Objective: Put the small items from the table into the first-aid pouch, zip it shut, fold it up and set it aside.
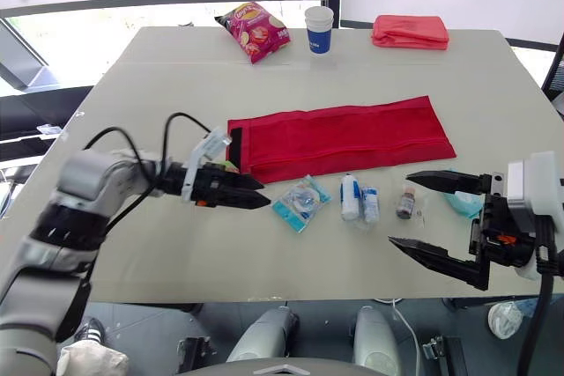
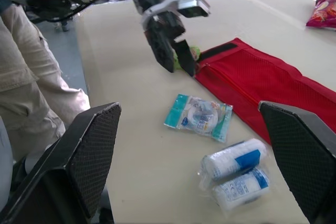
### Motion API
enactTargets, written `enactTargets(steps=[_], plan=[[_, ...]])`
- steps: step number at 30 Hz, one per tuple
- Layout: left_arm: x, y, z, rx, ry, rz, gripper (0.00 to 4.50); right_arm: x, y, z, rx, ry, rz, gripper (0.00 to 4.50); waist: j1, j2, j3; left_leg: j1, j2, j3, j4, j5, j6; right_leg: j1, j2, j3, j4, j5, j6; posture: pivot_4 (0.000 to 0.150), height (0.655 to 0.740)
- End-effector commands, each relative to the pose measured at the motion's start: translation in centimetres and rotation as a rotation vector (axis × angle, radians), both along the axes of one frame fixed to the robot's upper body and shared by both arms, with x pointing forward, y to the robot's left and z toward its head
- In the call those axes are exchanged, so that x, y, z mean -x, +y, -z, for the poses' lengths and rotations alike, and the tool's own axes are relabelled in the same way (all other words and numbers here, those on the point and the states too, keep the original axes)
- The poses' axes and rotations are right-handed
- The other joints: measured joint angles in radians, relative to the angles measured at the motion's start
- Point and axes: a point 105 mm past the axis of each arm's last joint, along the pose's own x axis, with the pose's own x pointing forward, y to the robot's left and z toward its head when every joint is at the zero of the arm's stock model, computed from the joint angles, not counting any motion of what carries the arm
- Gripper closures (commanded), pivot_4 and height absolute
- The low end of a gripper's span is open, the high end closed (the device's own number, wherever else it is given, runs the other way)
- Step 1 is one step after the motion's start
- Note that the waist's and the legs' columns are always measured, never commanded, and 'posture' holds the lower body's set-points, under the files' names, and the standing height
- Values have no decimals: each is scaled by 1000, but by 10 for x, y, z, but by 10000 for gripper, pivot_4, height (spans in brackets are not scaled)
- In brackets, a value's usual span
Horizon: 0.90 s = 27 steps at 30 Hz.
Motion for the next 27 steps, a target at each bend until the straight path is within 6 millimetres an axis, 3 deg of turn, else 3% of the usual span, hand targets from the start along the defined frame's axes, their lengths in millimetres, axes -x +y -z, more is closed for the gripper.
enactTargets(steps=[1, 7, 10, 13, 19, 21, 27], plan=[[-13, -9, 11, -38, 2, 40, 0, 3, 3, -3, -6, -19, 3, 183, -2, -1, 0, -1, 0, 0, 0, 0, 0, -1, 0, 0, 0, 0, 0, 1500, 7400], [-22, -41, 26, -59, 71, 109, 0, 4, 0, -4, -5, -39, 46, 183, 1, -2, 0, -1, -1, -1, 1, 1, -1, -1, -1, 0, 0, 0, 0, 1500, 7400], [-19, -49, 28, -57, 86, 140, 8272, 6, -1, -4, -7, -45, 61, 0, 0, -3, 0, -1, -1, -1, 2, 0, 0, 0, -1, 0, 0, 1, 2, 1500, 7400], [-15, -52, 30, -62, 94, 166, 22206, 9, 0, -3, -8, -43, 69, 0, -3, -3, 0, -1, -1, -1, 2, 0, 0, 0, -1, 0, 1, 1, 2, 1500, 7400], [-12, -57, 31, -44, 113, 129, 44713, 11, 1, 2, -15, -30, 87, 0, -4, -3, 0, -1, -1, -2, 2, 1, -1, 0, 0, 0, 1, 1, 2, 1500, 7400], [-12, -56, 28, -14, 115, 103, 44713, 9, 2, 3, -28, -26, 98, 0, -4, -3, 0, -1, -1, -2, 2, 1, 0, 0, 0, 0, 1, 1, 2, 1500, 7400], [-8, -40, -15, 208, 152, -96, 44713, -4, 14, 14, -95, 45, 189, 0, -5, -3, 0, -1, 2, -8, 2, 1, -1, -1, 0, 0, 2, 1, 2, 1500, 7400]])
